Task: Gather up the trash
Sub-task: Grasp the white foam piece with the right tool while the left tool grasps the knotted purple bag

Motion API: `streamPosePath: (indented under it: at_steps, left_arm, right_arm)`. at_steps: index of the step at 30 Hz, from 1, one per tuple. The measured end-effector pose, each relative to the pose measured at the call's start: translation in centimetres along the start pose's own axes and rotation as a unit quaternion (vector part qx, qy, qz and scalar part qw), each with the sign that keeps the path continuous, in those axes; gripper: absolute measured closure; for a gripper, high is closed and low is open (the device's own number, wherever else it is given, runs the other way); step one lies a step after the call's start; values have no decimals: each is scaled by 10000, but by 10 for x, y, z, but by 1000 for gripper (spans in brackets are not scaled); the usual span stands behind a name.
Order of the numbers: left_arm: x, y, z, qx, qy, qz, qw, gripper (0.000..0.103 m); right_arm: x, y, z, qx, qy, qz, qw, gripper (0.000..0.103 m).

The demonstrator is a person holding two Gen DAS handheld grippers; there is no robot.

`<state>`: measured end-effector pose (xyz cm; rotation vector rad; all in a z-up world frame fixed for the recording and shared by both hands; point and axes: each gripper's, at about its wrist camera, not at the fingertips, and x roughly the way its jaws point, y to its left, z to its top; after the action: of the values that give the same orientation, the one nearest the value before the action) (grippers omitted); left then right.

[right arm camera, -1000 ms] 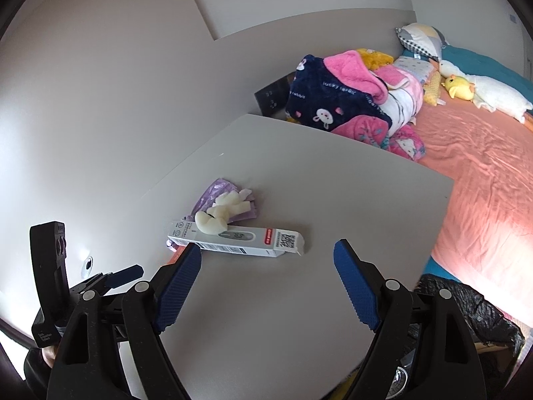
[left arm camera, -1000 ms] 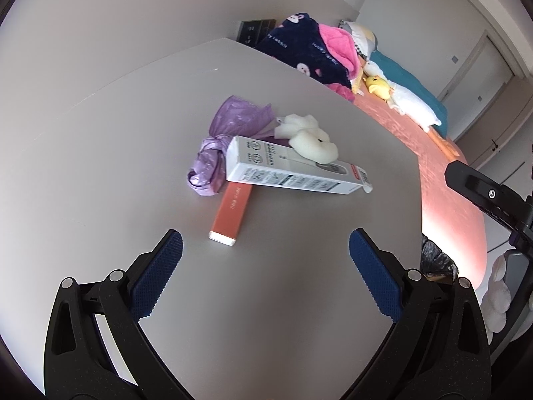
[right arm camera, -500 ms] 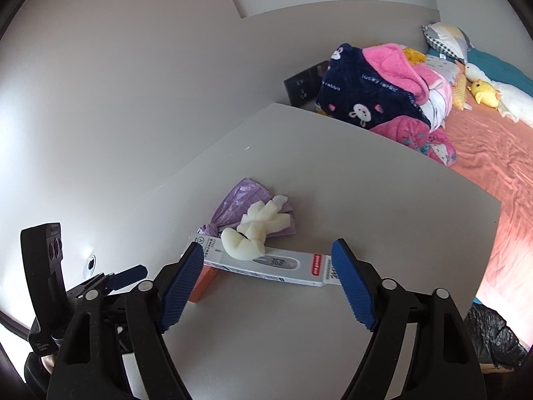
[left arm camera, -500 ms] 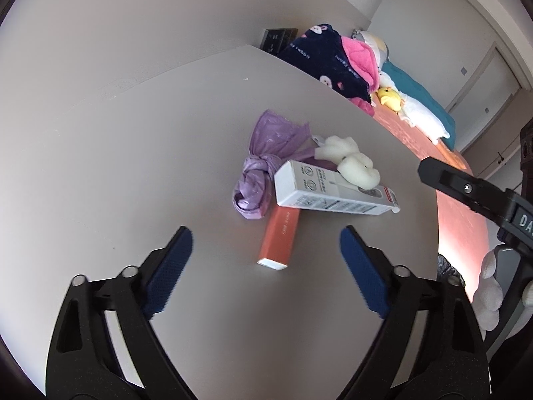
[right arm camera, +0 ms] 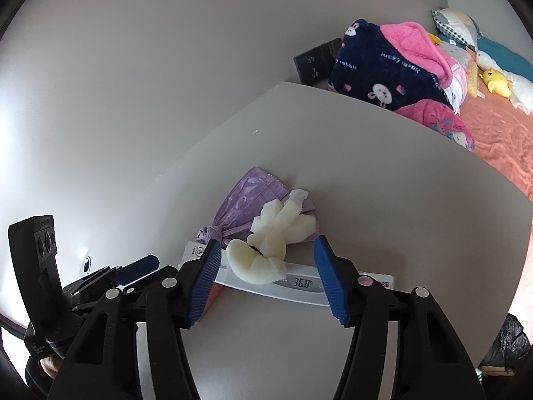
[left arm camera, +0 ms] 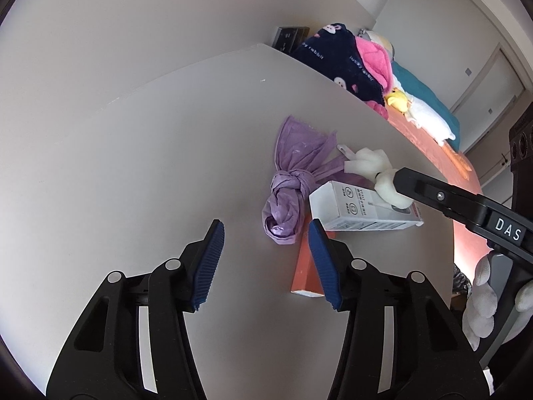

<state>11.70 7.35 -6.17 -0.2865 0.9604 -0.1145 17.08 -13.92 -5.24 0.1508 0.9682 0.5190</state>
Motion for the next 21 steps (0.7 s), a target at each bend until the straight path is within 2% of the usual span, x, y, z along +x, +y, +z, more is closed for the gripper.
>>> streamPosePath:
  at_steps: [4, 6, 7, 11, 21]
  left_arm:
    - [8, 1, 3, 3, 61, -45, 10000, 51]
    - [12, 1, 5, 18, 88, -68, 9999, 51]
    - [13, 0, 5, 23, 101, -89, 9999, 51]
    - [18, -3, 8, 50, 113, -166, 9998, 51]
    - [34, -13, 21, 220, 137, -199, 9995, 52]
  right_arm:
    - [9, -2, 2, 59, 64, 23, 10000, 54]
    - [11, -1, 2, 27, 73, 35, 10000, 59]
    - [12, 0, 2, 18, 88, 48, 9999, 66]
    - [15, -1, 0, -18, 125, -54, 9999, 75]
    - [11, -2, -3, -19, 57, -31, 10000, 77]
